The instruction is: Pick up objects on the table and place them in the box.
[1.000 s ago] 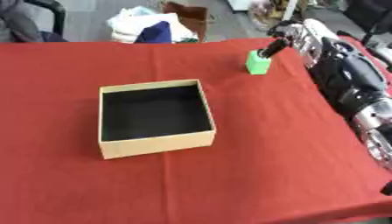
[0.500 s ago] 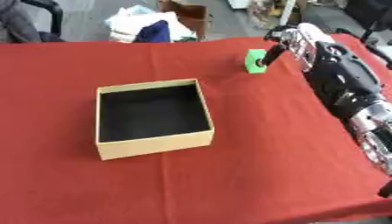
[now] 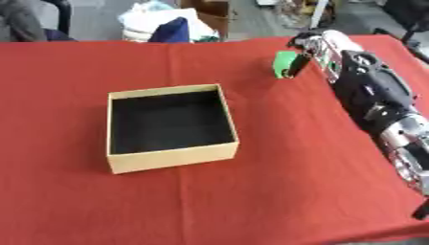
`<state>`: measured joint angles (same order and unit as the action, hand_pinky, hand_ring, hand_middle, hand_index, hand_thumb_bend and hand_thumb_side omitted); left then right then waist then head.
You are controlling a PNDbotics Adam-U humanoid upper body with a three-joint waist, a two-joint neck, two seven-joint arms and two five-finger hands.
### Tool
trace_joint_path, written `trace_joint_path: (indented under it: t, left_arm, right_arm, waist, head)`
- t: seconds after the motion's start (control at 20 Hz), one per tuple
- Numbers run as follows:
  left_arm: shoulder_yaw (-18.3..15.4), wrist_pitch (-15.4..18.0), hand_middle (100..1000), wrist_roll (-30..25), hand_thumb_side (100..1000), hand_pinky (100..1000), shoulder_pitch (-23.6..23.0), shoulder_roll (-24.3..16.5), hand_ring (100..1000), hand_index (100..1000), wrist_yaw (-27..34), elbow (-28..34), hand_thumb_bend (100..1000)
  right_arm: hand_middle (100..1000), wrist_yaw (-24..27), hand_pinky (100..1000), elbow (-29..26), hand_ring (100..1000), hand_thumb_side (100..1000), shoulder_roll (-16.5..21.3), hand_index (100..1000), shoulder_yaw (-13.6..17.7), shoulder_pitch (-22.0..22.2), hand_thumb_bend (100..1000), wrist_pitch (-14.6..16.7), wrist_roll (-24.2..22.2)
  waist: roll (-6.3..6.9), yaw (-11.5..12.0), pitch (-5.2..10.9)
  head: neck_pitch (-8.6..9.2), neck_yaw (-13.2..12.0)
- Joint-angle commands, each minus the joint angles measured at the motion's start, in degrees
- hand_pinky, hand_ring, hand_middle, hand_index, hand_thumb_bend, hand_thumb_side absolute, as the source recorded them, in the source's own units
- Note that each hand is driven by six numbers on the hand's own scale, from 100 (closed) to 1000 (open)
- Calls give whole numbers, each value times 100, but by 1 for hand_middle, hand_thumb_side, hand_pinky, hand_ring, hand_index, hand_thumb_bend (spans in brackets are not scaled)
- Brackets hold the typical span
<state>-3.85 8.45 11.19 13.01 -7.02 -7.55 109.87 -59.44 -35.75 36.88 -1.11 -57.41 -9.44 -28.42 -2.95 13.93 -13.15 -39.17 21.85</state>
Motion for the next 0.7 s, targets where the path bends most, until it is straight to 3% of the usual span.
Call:
trace_joint_path:
  t: [0.05, 0.5, 0.7]
  left_arm:
    - [-43, -11, 613, 16, 118, 897, 75, -77, 819, 495, 0, 93, 100]
    - [-46, -16, 612, 14, 118, 897, 83, -69, 820, 494, 6, 98, 100]
    - [-47, -18, 612, 15, 119, 897, 87, -66, 821, 494, 5, 100, 100]
  right_arm:
    - [982, -75, 859, -158, 901, 161, 171, 1000, 12, -79, 205, 7, 80]
    - [931, -70, 851, -135, 884, 166, 183, 1000, 26, -39, 168, -6, 170]
    - [850, -38, 827, -138, 845, 161, 177, 1000, 35, -26, 108, -14, 246]
  waist:
    - [18, 19, 68]
    - [37, 52, -5]
    - [44, 68, -27]
  head:
    - [83, 24]
    - [95, 32]
    - [97, 34]
